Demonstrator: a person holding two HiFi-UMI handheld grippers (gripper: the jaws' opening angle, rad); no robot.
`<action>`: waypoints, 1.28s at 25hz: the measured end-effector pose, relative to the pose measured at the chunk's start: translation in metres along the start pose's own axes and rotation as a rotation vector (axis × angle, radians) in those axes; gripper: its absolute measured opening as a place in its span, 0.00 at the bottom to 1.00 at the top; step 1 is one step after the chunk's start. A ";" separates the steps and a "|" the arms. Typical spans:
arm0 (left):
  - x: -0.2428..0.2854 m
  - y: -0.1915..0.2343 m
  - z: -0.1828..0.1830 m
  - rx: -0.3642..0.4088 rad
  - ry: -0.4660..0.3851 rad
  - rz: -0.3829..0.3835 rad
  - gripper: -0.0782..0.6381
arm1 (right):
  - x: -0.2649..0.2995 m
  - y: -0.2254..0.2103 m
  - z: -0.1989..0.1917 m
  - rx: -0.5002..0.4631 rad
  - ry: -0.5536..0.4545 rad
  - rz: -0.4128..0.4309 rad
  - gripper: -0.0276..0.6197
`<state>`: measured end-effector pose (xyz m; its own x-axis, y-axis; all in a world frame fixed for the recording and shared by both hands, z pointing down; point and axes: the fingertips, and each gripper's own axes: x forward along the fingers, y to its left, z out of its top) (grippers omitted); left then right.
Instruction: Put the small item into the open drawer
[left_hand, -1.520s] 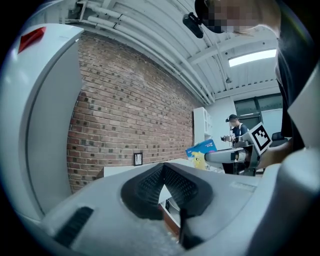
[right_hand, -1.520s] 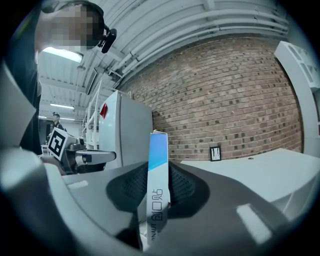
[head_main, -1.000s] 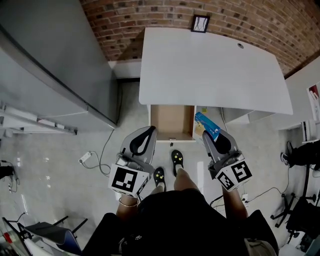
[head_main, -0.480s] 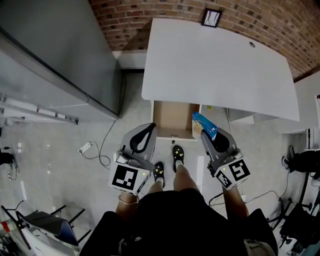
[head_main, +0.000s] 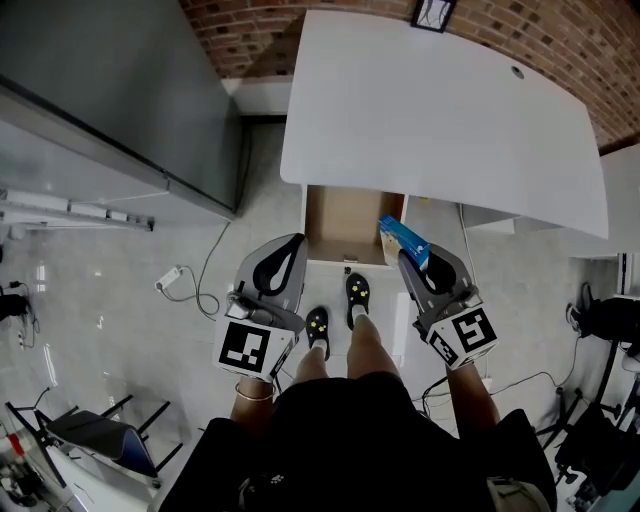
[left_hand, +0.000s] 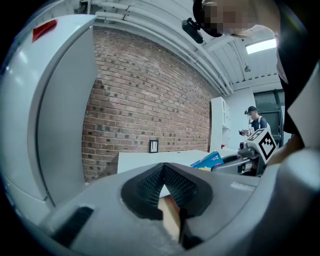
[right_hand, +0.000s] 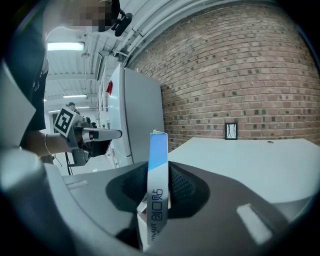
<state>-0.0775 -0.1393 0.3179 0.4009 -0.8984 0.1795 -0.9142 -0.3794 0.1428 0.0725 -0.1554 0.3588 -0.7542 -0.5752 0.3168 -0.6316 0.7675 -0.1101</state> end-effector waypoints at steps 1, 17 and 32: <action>0.000 0.001 -0.003 -0.019 0.001 0.002 0.10 | 0.002 -0.001 -0.003 -0.001 0.005 0.003 0.19; -0.002 0.035 -0.063 -0.073 0.049 0.099 0.10 | 0.042 -0.008 -0.067 0.007 0.091 0.060 0.19; 0.011 0.039 -0.105 -0.058 0.112 0.114 0.10 | 0.074 -0.016 -0.123 -0.030 0.181 0.090 0.19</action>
<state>-0.1027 -0.1406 0.4278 0.3021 -0.9034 0.3044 -0.9503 -0.2603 0.1706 0.0485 -0.1757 0.5000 -0.7609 -0.4455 0.4718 -0.5553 0.8232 -0.1182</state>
